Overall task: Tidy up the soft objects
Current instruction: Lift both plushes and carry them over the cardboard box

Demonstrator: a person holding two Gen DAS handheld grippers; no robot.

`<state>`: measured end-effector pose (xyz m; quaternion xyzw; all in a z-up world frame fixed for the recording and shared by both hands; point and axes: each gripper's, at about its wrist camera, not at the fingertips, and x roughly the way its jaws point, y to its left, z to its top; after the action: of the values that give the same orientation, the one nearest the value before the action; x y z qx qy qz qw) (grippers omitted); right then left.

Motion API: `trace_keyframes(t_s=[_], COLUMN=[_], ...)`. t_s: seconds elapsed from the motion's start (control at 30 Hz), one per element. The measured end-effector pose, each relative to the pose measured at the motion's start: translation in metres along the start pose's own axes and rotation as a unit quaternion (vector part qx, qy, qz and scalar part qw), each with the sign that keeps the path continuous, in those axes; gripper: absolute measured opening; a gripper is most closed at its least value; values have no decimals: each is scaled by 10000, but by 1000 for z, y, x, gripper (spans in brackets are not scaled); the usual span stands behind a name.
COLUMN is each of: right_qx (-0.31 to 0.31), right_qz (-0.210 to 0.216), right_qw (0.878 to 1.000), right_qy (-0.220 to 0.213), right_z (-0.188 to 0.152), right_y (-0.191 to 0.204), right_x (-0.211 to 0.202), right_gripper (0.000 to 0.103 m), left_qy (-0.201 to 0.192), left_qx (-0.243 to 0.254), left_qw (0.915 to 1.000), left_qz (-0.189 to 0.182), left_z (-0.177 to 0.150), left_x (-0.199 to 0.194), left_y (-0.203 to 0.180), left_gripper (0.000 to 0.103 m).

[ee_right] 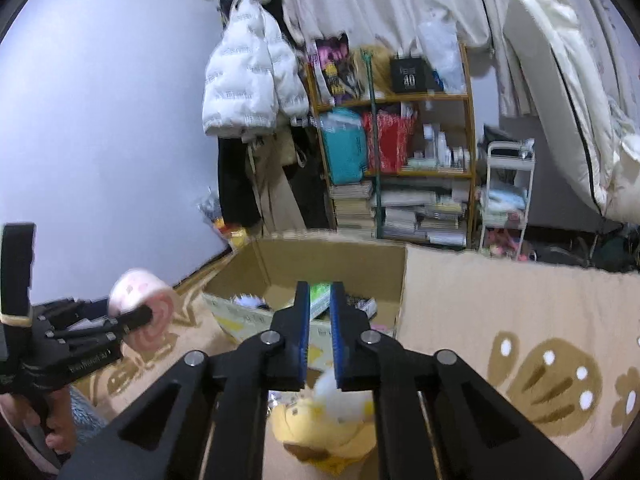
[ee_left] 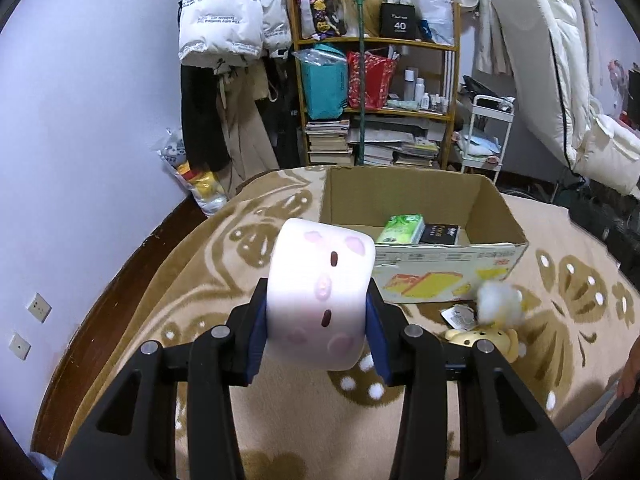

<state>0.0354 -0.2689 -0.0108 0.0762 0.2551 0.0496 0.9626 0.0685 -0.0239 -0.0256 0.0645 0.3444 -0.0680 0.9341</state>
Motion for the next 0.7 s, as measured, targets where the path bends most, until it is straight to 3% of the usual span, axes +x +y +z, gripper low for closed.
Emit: trace_keyframes(t_s=[0.33,0.43,0.47,0.7], right_qx=[627,775,836,852], right_qz=[-338,-387,-376,-407], right_qw=[9884,9840,9823,9771], right_qy=[1343,1559,1634,1906], right_z=[-43,-50,-52,-64], right_y=[-35,-43,-45,-42], right_x=[57,68,72,100], right_gripper=[11,24,32,46], left_qy=[169,183,196,265], left_qx=[-57,-65,-73,-89], left_qw=[9998,9998,9998,9996], left_qz=[68,55,50,38], left_z=[-8,-10,-11,-12], left_x=[14,16,17,23], left_y=[5,5,5,5], left_gripper=[42,42,42,42])
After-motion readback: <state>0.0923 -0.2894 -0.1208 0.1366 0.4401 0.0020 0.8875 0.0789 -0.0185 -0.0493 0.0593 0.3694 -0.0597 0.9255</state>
